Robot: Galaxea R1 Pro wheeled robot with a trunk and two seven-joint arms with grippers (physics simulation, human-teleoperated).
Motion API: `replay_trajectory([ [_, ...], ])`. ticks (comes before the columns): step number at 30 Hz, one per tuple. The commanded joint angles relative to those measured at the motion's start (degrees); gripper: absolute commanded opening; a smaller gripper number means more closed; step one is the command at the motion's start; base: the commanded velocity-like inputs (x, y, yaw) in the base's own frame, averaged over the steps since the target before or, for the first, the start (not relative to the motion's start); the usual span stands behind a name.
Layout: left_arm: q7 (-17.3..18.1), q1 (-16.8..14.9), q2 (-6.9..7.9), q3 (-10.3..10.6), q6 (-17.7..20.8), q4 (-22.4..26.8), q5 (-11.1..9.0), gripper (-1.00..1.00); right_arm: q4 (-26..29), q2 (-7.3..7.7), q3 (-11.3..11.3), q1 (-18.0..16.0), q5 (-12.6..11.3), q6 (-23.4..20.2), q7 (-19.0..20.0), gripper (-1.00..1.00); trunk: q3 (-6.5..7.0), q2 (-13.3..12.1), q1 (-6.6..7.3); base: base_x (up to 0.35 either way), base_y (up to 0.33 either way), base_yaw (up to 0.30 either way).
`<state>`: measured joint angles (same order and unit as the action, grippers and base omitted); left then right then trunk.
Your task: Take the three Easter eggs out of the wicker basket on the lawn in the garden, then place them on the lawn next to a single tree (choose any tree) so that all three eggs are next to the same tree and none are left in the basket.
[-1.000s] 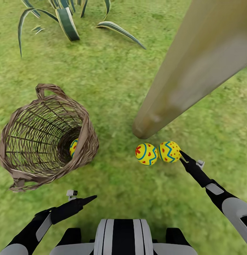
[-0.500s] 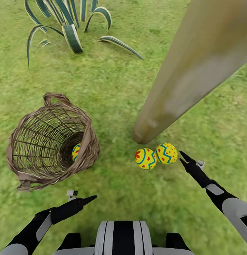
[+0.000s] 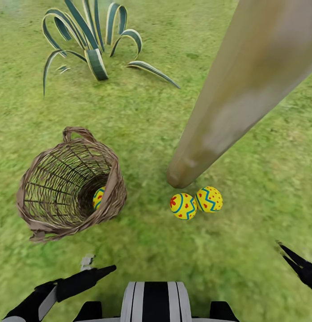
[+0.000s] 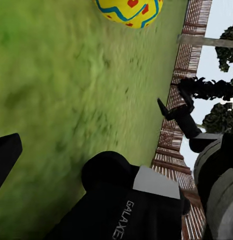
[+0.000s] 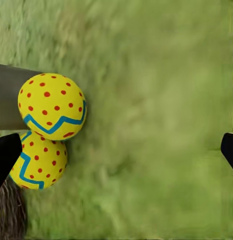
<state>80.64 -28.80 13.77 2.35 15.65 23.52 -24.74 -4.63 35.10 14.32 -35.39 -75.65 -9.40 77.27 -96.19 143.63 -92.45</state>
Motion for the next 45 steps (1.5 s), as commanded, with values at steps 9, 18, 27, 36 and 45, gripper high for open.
replay_trajectory([
  [9,1.31,-0.47,1.33,-0.15,-0.75,0.76,-0.6,1.0,-0.24,0.23,0.62,1.37,-0.39,-0.62,0.09,1.0,1.98,-0.11,0.24,0.0,0.0,0.0],
  [18,0.98,-0.77,1.42,-0.15,2.49,5.71,-0.51,1.0,-0.29,-0.24,0.79,2.54,-0.38,3.7,-0.24,1.0,3.97,-0.23,0.47,0.0,0.0,0.0],
  [27,0.93,-0.82,1.43,-0.15,2.55,5.83,-0.52,1.0,-0.38,-0.3,0.8,2.71,-0.38,4.38,-0.19,1.0,5.97,-0.35,0.7,0.0,0.0,0.0],
  [36,0.93,2.11,3.29,-1.62,2.46,5.13,-0.84,1.0,0.23,2.5,1.06,3.14,-0.38,4.12,2.47,1.0,6.8,-0.84,1.02,0.0,0.0,0.0],
  [45,0.93,4.7,3.36,-1.64,2.46,5.13,-0.84,1.0,0.23,2.64,1.05,3.14,-0.38,4.12,2.45,1.0,8.41,-4.45,3.0,0.0,0.0,0.0],
])
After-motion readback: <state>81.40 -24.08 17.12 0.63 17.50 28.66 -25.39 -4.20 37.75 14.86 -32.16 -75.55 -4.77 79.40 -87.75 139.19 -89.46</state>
